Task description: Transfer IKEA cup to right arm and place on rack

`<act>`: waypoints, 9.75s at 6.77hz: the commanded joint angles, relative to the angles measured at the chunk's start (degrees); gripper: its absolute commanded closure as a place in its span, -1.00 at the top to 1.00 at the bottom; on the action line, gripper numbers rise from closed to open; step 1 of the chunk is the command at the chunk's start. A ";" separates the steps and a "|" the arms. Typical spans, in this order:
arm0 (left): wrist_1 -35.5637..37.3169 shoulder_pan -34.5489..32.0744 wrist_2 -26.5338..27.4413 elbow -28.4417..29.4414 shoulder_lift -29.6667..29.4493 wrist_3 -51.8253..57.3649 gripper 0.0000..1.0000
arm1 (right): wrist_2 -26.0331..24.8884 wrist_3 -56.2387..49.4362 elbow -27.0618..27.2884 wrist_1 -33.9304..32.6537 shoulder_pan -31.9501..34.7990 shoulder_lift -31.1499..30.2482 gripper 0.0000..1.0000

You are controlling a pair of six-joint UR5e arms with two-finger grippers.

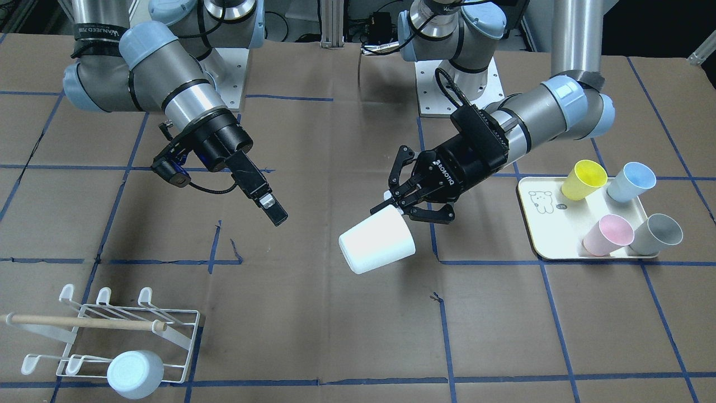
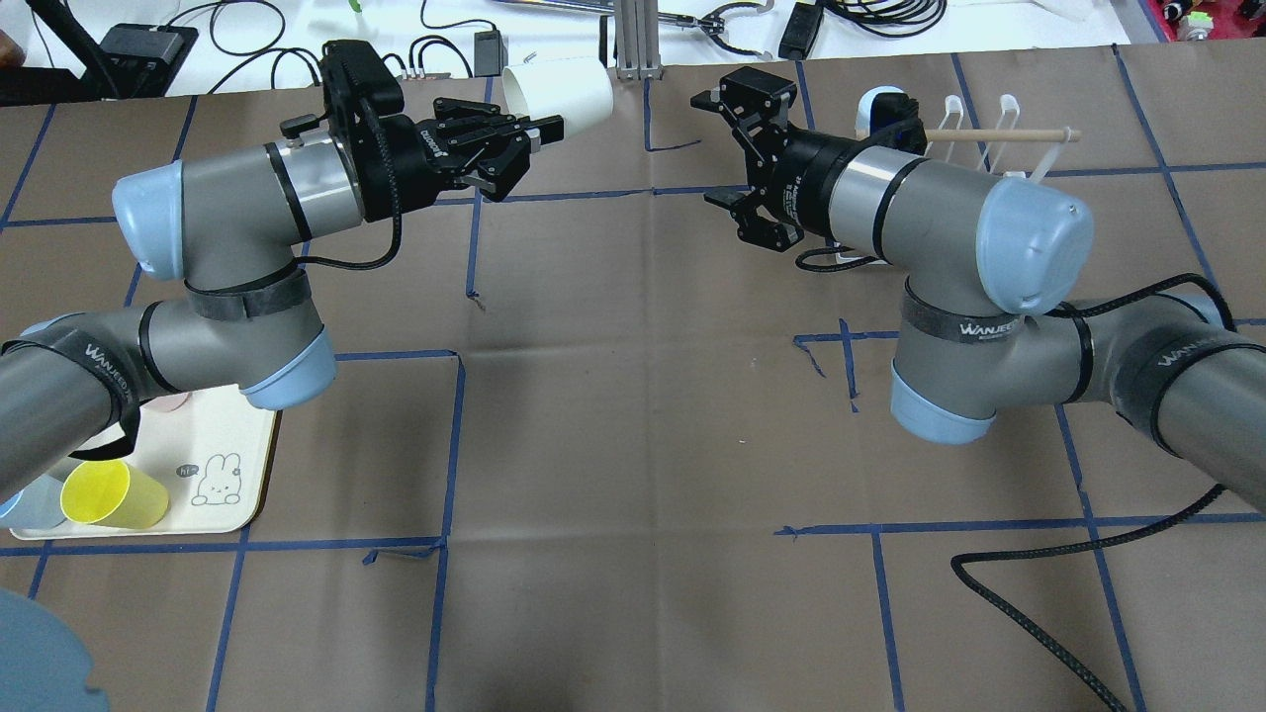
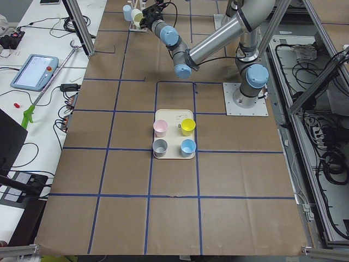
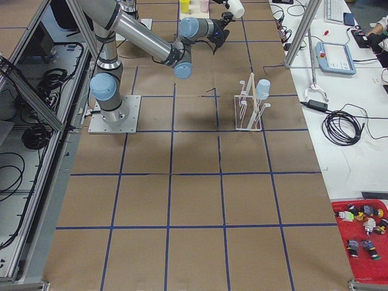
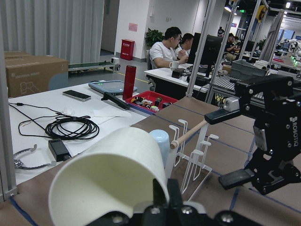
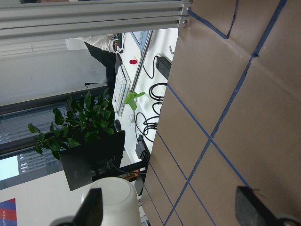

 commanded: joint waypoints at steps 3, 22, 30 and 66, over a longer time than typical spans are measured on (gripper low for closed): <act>2.58 -0.40 0.01 -1.23 -0.60 -1.51 -1.00 | -2.13 4.74 -2.01 0.00 3.03 0.37 0.99; 2.58 -0.40 -0.43 -1.15 0.11 -1.95 -0.98 | -5.66 9.57 -17.14 -0.09 10.86 11.98 0.98; 2.49 -0.32 0.27 -0.27 -0.33 -1.95 0.91 | -5.04 9.22 -17.14 0.00 10.86 11.80 -0.24; -92.87 -5.59 65.31 22.58 17.77 -19.26 0.99 | -6.08 -104.16 -25.66 38.85 -26.05 10.61 1.00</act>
